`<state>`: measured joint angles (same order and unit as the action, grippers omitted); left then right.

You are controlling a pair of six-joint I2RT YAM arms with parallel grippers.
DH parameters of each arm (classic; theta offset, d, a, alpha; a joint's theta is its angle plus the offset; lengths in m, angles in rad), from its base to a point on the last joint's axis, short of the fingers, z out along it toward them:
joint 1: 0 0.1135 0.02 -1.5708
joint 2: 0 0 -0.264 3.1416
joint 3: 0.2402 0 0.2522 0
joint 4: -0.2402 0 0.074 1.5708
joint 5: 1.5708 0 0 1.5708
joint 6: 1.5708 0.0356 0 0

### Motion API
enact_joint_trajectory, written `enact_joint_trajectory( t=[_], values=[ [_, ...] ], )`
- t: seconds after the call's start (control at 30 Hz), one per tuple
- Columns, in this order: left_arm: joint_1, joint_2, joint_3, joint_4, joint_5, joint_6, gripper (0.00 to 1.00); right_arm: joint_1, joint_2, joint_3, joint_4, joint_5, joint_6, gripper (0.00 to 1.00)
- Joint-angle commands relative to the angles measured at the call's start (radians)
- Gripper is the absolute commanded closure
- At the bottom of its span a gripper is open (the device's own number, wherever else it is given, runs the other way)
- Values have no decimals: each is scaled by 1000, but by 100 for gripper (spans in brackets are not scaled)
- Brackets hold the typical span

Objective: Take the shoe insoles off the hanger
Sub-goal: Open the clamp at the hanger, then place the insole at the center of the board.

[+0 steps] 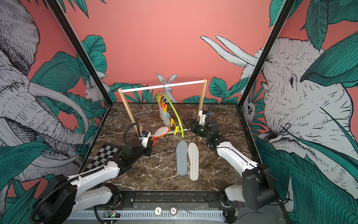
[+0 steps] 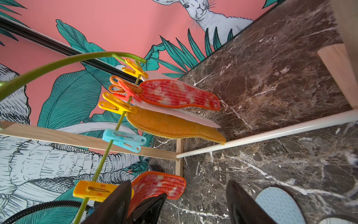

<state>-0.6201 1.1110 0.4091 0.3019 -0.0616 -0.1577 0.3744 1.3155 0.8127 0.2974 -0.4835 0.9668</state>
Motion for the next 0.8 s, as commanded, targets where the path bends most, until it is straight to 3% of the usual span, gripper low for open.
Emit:
enact_joint_trajectory(
  t=[0.0,0.23,0.5,0.77],
  values=[
    [5,-44,30,-108,113,-23,100,-14,-16,-49,80,-54,-51,23],
    [8,-79,66,-221,271,-60,100,-17,2,-207,342,-140,-32,22],
    [36,-66,77,-228,502,-119,100,-8,80,-299,634,-233,36,24],
    [49,-29,93,-217,645,-182,100,75,107,-330,663,-228,13,25]
  ],
)
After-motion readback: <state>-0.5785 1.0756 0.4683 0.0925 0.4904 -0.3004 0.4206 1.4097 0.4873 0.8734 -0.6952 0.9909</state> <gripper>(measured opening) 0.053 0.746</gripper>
